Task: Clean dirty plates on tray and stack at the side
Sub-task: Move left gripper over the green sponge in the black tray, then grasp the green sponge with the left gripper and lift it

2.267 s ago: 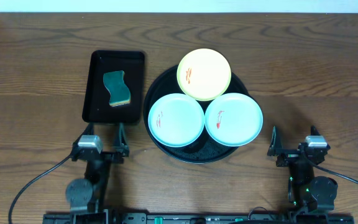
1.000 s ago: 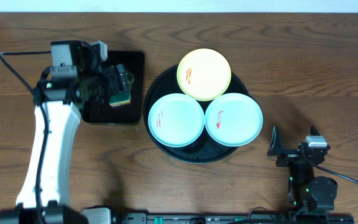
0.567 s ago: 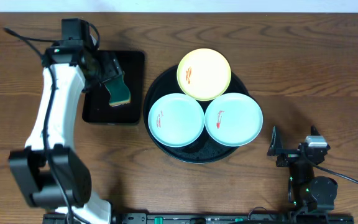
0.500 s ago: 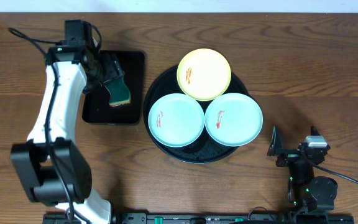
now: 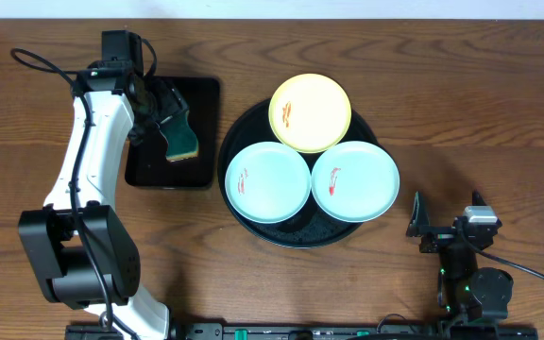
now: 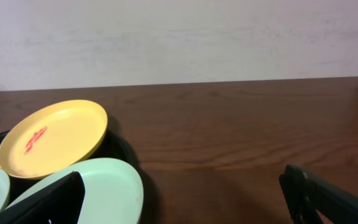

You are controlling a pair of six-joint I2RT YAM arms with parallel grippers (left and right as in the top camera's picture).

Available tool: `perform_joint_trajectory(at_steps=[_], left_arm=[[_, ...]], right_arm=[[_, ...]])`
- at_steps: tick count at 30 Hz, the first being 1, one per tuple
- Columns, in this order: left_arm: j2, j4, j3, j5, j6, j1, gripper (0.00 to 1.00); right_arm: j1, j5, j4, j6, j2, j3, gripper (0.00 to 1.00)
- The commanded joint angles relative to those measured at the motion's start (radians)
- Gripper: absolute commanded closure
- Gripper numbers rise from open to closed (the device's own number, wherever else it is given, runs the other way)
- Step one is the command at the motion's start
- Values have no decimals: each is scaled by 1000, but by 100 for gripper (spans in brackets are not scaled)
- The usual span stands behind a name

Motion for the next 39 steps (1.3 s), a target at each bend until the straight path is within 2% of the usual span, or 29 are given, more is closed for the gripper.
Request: perform_joint_trajectory(at_steps=[1,10,16,27,39], left_arm=[[-4,-11,-10,-20,-15,-8,18],[3,127,-90,-24,-3,-30,18],[38,203,-90,-35,62,-32,18],[192,256,-90,-156,112,-32,20],[311,261,-90,-147,113,-33,20]], right_arm=[[-12,-2,-3,10,-3,-2,1],[-12,-2,-3,10,-3,-2,1],[-12,-1,-3,10,-3,-2,1],[-12,-1,-3,10,-3,-2,1],[-12,-2,-3,10,-3,-2,1]])
